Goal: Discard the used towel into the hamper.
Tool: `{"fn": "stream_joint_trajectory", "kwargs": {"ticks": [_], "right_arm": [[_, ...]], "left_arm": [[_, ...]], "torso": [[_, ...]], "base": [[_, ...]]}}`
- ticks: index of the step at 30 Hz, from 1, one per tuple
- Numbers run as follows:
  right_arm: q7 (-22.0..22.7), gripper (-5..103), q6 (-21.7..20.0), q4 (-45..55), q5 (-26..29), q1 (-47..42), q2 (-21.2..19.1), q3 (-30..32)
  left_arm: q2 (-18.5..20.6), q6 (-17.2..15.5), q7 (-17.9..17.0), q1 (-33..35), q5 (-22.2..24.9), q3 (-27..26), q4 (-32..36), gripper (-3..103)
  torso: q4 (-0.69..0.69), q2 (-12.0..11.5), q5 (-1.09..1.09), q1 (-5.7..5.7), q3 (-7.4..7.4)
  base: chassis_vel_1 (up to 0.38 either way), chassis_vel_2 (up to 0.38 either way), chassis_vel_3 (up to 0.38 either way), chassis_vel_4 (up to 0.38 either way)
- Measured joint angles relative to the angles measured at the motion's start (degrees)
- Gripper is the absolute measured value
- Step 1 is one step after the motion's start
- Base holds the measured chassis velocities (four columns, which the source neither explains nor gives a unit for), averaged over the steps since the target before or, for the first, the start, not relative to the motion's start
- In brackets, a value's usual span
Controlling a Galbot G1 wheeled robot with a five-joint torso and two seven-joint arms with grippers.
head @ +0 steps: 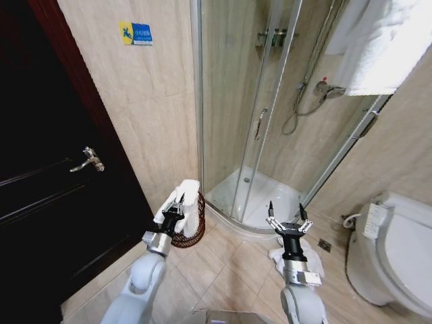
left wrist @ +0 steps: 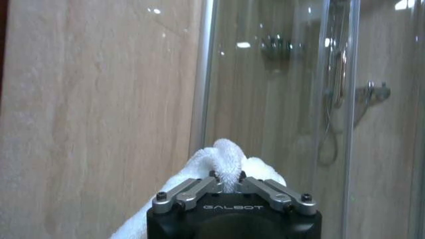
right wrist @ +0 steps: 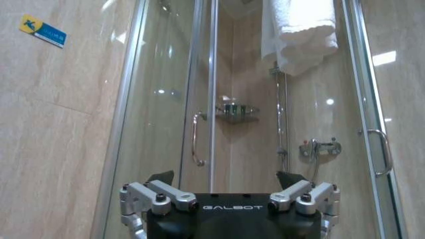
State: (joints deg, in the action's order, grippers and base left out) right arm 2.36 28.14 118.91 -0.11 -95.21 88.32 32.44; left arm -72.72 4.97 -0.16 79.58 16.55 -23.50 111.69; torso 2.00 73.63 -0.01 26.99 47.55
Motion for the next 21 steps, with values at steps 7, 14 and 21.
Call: {"fn": "stream_joint_trajectory", "kwargs": {"ticks": [7,14,21], "right_arm": [[-1.73,100,1.79,0.38,1.06,-2.14,0.16,0.26],[-3.60,100,3.07,0.36,2.66,-3.92,0.06,0.97],[-4.13,100,3.69,0.24,3.33,-4.86,0.03,1.24]], "left_arm": [[4.68,1.33,-0.25,-7.12,0.51,3.39,-11.64,4],[4.25,2.22,-0.31,-13.42,1.43,4.60,-18.60,4],[4.34,2.25,-0.83,-17.14,1.96,5.56,-21.78,4]], "torso": [[0.00,0.00,-0.01,0.00,0.00],[-0.01,0.00,-0.01,0.00,0.00],[0.00,0.00,0.00,0.00,0.00]], "base": [[0.000,0.000,0.000,0.000],[0.000,0.000,0.000,0.000],[0.000,0.000,0.000,0.000]]}}
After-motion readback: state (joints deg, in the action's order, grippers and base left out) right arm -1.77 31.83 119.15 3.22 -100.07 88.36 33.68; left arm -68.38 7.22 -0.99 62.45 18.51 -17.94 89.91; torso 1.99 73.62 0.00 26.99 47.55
